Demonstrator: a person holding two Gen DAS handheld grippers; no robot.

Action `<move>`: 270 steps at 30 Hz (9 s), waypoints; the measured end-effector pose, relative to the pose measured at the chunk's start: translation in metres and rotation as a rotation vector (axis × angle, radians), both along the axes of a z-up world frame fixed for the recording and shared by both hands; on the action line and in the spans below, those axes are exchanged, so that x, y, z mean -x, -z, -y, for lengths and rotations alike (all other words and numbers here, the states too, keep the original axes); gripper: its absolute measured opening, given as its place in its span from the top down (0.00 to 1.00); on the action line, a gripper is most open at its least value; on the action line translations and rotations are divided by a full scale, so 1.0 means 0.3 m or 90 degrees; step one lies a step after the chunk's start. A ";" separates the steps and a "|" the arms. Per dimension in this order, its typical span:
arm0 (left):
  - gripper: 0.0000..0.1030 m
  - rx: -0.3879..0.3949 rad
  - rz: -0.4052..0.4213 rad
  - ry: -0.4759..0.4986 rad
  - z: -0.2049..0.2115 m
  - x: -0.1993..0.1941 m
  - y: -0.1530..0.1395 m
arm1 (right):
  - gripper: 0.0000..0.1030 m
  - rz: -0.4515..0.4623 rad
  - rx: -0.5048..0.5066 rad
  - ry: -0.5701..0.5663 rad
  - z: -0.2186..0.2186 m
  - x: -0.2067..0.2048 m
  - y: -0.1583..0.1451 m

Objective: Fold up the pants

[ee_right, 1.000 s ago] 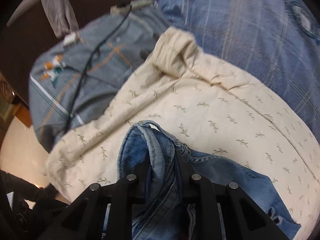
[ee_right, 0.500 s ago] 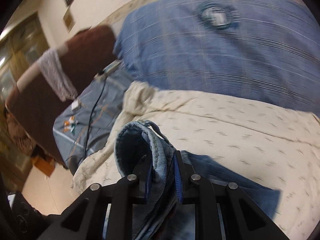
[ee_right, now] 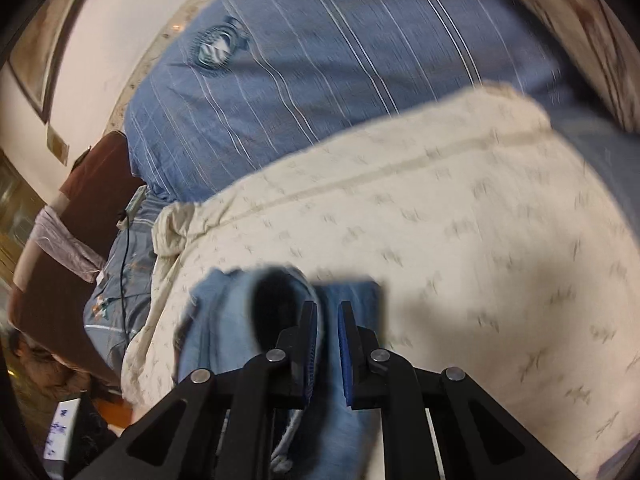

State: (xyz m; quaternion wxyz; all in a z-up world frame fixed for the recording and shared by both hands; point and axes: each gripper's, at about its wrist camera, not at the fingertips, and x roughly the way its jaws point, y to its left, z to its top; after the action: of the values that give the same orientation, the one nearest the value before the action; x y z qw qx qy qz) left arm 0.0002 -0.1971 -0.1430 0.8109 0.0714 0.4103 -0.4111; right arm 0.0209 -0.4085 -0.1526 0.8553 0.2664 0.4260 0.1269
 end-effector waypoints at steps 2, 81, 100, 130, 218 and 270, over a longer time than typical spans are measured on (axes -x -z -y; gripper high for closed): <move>0.89 0.004 0.000 0.009 -0.032 0.021 -0.036 | 0.86 0.019 -0.067 -0.024 0.019 0.024 0.014; 0.44 -0.089 -0.045 -0.304 -0.332 -0.497 -0.043 | 0.82 0.015 0.067 -0.054 -0.192 -0.143 0.029; 0.43 -0.117 -0.004 -0.210 -0.431 -0.030 0.033 | 0.81 0.016 0.252 -0.240 -0.434 0.220 0.052; 0.23 -0.178 0.078 -0.273 -0.418 -0.009 -0.013 | 0.80 0.031 0.233 -0.173 -0.426 0.213 0.031; 0.11 0.136 -0.275 0.001 -0.396 -0.353 0.162 | 0.26 -0.063 -0.107 -0.213 -0.121 -0.057 0.219; 0.35 0.059 -0.210 -0.181 -0.637 -0.793 0.014 | 0.71 -0.021 -0.039 -0.152 -0.417 -0.553 0.114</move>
State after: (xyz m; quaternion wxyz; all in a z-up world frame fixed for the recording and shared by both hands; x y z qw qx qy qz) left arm 0.2382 -0.0058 -0.1472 0.7852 -0.0926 0.5237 -0.3172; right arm 0.1868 -0.2834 -0.1868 0.8184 0.2421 0.4646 0.2361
